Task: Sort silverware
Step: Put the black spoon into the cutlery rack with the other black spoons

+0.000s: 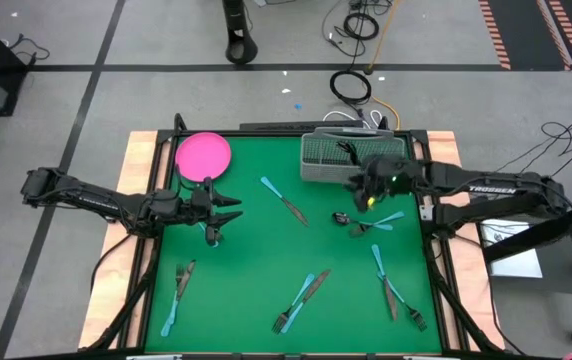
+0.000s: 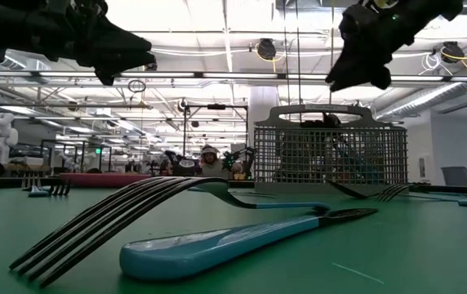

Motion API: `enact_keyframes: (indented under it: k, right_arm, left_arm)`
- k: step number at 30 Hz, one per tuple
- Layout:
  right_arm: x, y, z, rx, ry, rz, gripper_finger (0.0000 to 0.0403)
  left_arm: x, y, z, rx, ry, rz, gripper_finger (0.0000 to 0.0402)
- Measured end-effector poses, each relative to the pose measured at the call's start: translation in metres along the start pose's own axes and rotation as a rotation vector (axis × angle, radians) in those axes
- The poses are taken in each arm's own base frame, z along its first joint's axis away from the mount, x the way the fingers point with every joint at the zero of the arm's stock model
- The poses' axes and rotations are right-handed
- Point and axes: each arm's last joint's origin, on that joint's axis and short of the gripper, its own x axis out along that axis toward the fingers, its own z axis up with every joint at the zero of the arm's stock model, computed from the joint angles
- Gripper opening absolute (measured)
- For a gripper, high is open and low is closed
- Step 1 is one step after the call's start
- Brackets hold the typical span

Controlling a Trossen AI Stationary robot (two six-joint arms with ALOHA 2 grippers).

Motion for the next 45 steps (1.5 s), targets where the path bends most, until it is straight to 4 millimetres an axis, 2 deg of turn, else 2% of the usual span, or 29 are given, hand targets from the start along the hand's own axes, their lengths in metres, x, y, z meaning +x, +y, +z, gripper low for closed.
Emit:
enact_keyframes:
  k: [8,13,16,23,28,37,45]
  right_arm:
    - [0.029,0.026,-0.028,-0.065,0.212,0.016,0.0134]
    - [0.052,0.024,-0.048,-0.075,0.447,-0.037,0.0134]
    - [0.065,0.025,-0.051,-0.100,0.563,-0.113,0.0134]
    - [0.088,0.031,-0.052,-0.204,0.677,-0.154,0.0134]
    - [0.094,0.031,-0.056,-0.225,0.731,-0.179,0.0134]
    - [0.095,0.028,-0.056,-0.280,0.705,-0.238,0.0134]
    - [0.096,0.028,-0.056,-0.269,0.698,-0.234,0.0134]
  left_arm:
    - [0.000,0.000,0.000,0.000,0.000,0.000,0.0150]
    - [0.000,0.000,0.000,-0.001,0.000,0.000,0.0150]
    - [0.000,0.000,0.000,-0.001,0.000,0.000,0.0150]
    - [0.000,0.000,0.000,-0.001,0.001,0.000,0.0150]
    - [-0.004,0.002,-0.002,-0.003,0.044,0.029,0.0150]
    - [-0.030,0.008,0.012,-0.029,0.010,0.064,0.0150]
    - [-0.033,0.009,0.010,-0.034,0.036,0.083,0.0150]
